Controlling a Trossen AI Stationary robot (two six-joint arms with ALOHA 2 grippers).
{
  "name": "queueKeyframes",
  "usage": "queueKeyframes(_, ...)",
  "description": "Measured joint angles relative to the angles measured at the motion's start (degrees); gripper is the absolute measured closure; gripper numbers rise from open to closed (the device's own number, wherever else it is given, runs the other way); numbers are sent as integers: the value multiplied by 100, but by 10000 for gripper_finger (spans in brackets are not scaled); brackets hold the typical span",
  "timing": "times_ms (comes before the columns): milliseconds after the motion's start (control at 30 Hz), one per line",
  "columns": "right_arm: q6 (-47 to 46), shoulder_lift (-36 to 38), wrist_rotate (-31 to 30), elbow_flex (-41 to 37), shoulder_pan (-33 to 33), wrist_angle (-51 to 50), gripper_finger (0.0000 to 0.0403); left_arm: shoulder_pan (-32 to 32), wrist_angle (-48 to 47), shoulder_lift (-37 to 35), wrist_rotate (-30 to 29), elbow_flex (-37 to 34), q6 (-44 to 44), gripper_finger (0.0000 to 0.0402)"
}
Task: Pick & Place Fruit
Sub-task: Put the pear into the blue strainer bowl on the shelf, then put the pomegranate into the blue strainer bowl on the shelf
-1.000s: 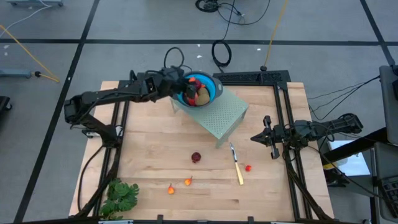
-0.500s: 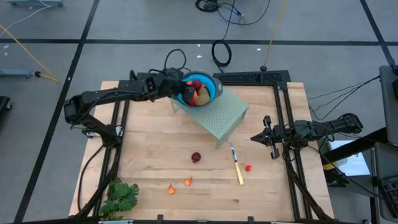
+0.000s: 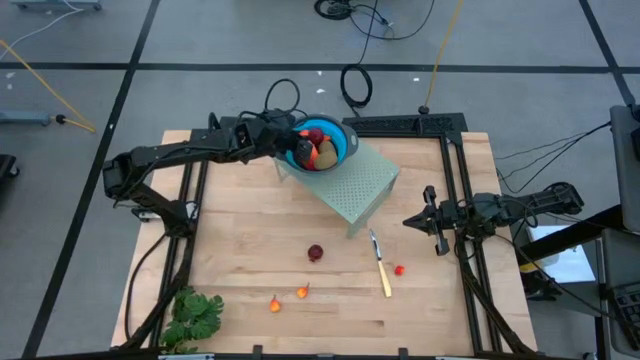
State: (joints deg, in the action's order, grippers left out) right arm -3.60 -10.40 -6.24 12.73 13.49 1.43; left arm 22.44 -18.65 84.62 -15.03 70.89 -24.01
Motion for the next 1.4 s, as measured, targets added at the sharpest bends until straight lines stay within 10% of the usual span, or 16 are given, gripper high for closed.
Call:
queueKeyframes(500,0,-1,0,0,1,0,403,0,-213,0,7,0,69,194)
queueKeyframes(1400,0,1,2,0,1,2,403,-1085,-251,-79,344,1210,81,192)
